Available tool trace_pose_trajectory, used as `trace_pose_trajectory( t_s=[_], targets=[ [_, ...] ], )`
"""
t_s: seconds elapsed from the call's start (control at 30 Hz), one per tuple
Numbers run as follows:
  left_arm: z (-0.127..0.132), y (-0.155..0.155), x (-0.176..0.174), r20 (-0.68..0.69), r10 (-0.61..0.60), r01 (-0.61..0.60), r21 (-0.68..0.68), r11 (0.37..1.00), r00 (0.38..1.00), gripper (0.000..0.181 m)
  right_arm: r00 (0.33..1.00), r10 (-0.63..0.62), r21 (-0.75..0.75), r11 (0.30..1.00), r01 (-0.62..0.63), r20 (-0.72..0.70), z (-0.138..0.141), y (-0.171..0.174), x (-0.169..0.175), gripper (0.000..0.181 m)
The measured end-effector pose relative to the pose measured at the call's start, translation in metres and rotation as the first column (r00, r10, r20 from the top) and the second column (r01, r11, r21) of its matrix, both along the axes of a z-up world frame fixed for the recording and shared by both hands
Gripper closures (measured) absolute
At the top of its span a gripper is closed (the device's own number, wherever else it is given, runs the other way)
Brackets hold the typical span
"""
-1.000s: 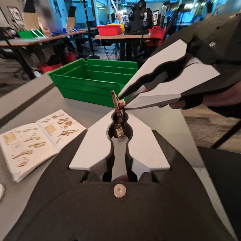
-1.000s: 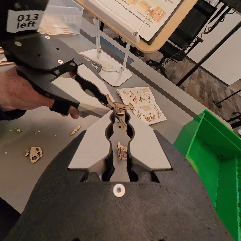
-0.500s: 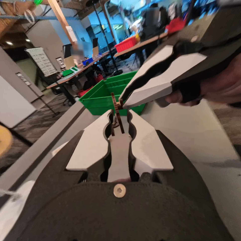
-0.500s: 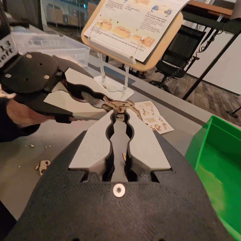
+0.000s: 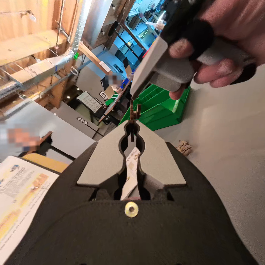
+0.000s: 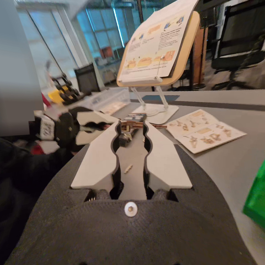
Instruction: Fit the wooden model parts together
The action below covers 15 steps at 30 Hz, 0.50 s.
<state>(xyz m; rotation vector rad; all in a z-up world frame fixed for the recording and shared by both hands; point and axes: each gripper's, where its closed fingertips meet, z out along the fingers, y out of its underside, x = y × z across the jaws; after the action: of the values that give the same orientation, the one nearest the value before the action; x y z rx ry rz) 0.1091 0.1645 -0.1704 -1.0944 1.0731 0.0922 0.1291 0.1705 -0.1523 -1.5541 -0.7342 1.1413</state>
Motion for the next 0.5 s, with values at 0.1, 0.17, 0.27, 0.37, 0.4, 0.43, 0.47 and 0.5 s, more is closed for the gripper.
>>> trace_pose_trajectory(
  t_s=[0.1,0.17,0.27,0.37,0.4,0.43,0.47,0.5],
  targets=[
    [0.0,-0.005,0.008,-0.046,0.005,-0.002,0.056,0.998,0.999,0.181,0.995,0.077,-0.233,0.968,-0.092,-0.069,-0.009,-0.005,-0.001,0.149],
    [-0.002,-0.008,0.013,-0.08,0.017,-0.009,0.096,0.995,0.997,0.181,0.982,0.08,-0.333,0.933,-0.134,-0.171,-0.007,-0.006,-0.001,0.15],
    [-0.005,-0.007,0.016,-0.113,0.028,-0.016,0.11,0.994,0.993,0.181,0.982,0.071,-0.378,0.916,-0.135,-0.177,-0.014,-0.005,0.002,0.161],
    [-0.011,-0.005,0.018,-0.141,0.037,-0.021,0.115,0.993,0.989,0.18,0.985,0.074,-0.445,0.885,-0.135,-0.153,-0.021,-0.004,0.003,0.167],
    [-0.013,-0.004,0.018,-0.144,0.034,-0.019,0.104,0.994,0.989,0.179,0.986,0.073,-0.458,0.879,-0.135,-0.151,-0.023,-0.004,0.003,0.169],
    [-0.015,-0.004,0.02,-0.145,0.022,-0.009,0.09,0.996,0.989,0.175,0.985,0.078,-0.462,0.876,-0.141,-0.153,-0.025,-0.004,0.003,0.172],
    [-0.018,-0.005,0.023,-0.14,0.004,0.007,0.075,0.997,0.99,0.165,0.984,0.075,-0.45,0.882,-0.141,-0.161,-0.025,-0.003,0.004,0.176],
    [-0.017,-0.007,0.025,-0.125,-0.009,0.018,0.069,0.997,0.992,0.158,0.981,0.074,-0.441,0.885,-0.147,-0.178,-0.025,-0.002,0.006,0.181]
  ],
)
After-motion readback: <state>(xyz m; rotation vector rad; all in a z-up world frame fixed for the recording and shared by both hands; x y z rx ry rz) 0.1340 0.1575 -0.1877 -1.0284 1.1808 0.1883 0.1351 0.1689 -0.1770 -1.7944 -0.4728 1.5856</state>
